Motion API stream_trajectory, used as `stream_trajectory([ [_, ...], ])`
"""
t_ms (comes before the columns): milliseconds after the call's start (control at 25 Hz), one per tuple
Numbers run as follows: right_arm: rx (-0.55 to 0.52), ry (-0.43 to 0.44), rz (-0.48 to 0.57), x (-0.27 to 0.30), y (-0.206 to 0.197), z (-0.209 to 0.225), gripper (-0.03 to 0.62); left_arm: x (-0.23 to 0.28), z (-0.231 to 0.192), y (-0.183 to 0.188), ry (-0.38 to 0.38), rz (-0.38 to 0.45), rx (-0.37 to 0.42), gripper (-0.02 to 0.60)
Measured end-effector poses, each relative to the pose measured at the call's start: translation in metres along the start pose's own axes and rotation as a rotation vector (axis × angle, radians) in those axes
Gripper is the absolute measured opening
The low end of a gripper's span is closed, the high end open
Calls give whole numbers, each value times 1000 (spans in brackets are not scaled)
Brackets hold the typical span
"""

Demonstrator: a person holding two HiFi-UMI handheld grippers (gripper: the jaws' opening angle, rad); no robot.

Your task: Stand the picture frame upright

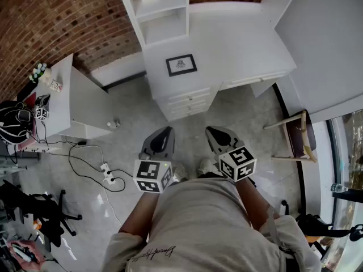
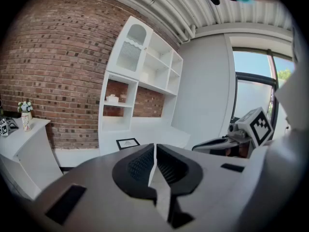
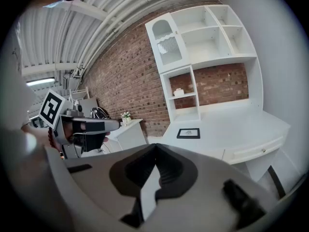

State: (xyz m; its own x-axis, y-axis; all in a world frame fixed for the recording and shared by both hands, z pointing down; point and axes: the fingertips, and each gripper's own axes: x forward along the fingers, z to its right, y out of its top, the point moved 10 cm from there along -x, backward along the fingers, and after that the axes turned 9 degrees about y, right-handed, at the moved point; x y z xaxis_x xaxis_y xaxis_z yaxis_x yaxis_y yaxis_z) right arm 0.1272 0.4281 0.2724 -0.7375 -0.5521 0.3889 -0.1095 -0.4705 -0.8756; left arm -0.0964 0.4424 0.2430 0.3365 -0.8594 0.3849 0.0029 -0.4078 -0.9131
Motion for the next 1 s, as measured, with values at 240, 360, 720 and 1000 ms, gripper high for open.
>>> stream_trajectory([
  [240, -12, 22, -7, 3, 1, -7, 28, -2, 0, -4, 9, -7, -21, 26],
  [360, -13, 24, -5, 6, 2, -9, 28, -4, -3, -3, 12, -2, -17, 26],
  [720, 33, 10, 22, 22, 4, -18, 29, -13, -24, -3, 5, 7, -14, 26],
  [1000, 47, -26, 52, 36, 5, -29, 29, -20, -48, -6, -27, -2, -10, 28],
])
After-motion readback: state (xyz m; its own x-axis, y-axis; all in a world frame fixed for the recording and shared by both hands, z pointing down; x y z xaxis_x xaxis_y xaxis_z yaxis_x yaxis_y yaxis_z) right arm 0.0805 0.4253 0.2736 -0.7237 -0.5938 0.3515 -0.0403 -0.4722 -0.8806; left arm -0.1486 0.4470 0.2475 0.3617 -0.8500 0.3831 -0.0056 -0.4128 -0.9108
